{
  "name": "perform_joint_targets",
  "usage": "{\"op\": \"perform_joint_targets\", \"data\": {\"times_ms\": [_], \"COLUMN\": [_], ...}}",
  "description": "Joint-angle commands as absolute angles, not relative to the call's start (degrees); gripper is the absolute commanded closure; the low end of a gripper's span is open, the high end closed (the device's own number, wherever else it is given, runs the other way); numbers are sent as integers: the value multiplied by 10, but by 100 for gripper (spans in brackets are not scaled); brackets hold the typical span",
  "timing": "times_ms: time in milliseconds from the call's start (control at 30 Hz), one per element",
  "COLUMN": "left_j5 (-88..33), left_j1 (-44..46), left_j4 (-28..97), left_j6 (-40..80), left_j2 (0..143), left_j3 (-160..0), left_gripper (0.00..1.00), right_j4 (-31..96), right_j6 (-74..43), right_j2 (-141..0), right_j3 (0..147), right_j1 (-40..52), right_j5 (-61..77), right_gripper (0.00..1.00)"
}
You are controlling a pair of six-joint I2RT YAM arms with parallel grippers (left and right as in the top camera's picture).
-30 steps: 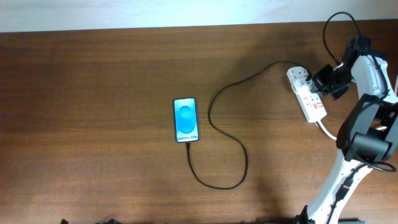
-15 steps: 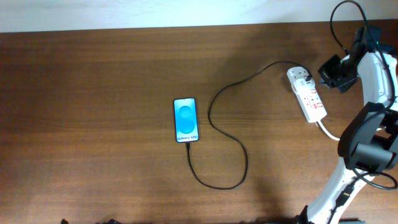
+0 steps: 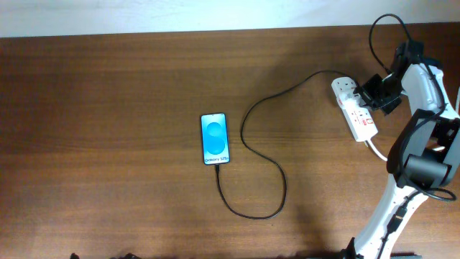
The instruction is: Plug charger to phone and switch on socket
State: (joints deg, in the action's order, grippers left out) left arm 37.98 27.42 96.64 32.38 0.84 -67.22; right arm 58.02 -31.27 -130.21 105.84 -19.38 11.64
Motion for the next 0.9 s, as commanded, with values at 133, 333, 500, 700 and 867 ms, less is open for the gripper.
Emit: {"op": "perform_joint_targets", "data": {"times_ms": [133,333,500,700,867], "left_j5": [388,388,388,390,388], "left_j1": [276,276,276,276,276], "left_j4": [965,965,965,965,961], "left_j6": [317,317,317,317,317], "left_j2": [4,4,4,4,4], "left_j3": [-670,-670,-670,-670,-663], "left_gripper": [1,1,1,1,1], "right_j4": [546,565,600,666,714], "right_j6": [-320,-320,-320,-320,-315], "right_j2": [-1327,-1327,-1305,-1165,-982], "right_j3": [997,996,997,997,997], "right_j1": [-161,-161,-162,-162,-161], "right_j5": [129,129,128,68,61], "right_gripper": [96,96,96,96,96]}}
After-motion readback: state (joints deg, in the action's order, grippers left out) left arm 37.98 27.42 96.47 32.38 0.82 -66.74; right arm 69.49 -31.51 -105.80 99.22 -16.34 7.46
